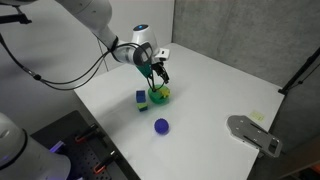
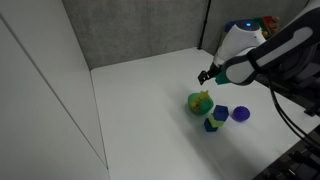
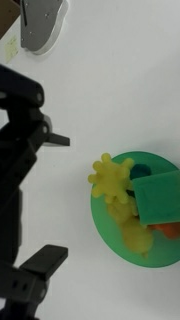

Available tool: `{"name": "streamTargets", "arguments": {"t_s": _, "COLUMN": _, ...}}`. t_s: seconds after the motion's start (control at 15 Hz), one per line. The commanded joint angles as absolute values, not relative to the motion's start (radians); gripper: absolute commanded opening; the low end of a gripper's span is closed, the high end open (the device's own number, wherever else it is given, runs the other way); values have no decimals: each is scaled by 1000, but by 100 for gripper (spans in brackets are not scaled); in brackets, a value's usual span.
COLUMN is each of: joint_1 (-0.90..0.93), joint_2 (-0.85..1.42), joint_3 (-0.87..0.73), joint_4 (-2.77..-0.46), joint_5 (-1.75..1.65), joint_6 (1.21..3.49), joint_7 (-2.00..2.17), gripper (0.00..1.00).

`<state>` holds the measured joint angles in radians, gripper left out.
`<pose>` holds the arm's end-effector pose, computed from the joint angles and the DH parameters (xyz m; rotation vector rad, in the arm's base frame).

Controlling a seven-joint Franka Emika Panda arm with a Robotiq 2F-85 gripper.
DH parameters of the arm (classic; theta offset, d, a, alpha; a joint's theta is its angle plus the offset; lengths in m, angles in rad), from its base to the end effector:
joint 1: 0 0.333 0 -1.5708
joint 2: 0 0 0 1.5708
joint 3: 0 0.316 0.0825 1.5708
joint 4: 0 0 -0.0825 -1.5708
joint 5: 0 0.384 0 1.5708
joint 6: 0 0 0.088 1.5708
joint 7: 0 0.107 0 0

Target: Pick up the yellow toy from the table and put it in the green bowl

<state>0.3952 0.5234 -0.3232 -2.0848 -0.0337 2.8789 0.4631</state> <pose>0.6101 0.0516 0.2123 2.9860 -0.4442 0.4985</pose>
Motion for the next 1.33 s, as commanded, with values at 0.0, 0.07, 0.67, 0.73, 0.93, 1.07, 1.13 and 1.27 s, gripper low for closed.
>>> {"name": "streamTargets", "arguments": {"t_s": 0.0, "joint_1": 323, "joint_2": 375, "joint_3": -267, "joint_4": -2184, "joint_5": -45, "joint_6": 2812, "joint_7": 417, "gripper": 100}}
{"name": "streamTargets", "arguments": {"t_s": 0.07, "joint_1": 305, "joint_2": 347, "joint_3": -254, "joint_4": -2200, "joint_5": -46, "joint_6": 2796, "joint_7": 410, "gripper": 100}}
{"name": "streamTargets", "arguments": {"t_s": 0.67, "joint_1": 153, "joint_2": 89, "joint_3": -136, "joint_4": -2338, "joint_5": -52, "joint_6": 2571, "joint_7": 360, "gripper": 100}}
{"name": "streamTargets", "arguments": {"t_s": 0.73, "joint_1": 136, "joint_2": 63, "joint_3": -121, "joint_4": -2349, "joint_5": -41, "joint_6": 2533, "joint_7": 346, "gripper": 100}}
{"name": "streamTargets", "arguments": {"t_s": 0.93, "joint_1": 101, "joint_2": -21, "joint_3": -89, "joint_4": -2380, "joint_5": -47, "joint_6": 2422, "joint_7": 344, "gripper": 100}}
{"name": "streamTargets", "arguments": {"t_s": 1.07, "joint_1": 81, "joint_2": -81, "joint_3": -68, "joint_4": -2401, "joint_5": -43, "joint_6": 2347, "joint_7": 331, "gripper": 100}}
{"name": "streamTargets", "arguments": {"t_s": 1.13, "joint_1": 73, "joint_2": -110, "joint_3": -59, "joint_4": -2409, "joint_5": -40, "joint_6": 2311, "joint_7": 320, "gripper": 100}}
{"name": "streamTargets", "arguments": {"t_s": 1.27, "joint_1": 60, "joint_2": -171, "joint_3": -39, "joint_4": -2426, "joint_5": -46, "joint_6": 2230, "joint_7": 306, "gripper": 100}}
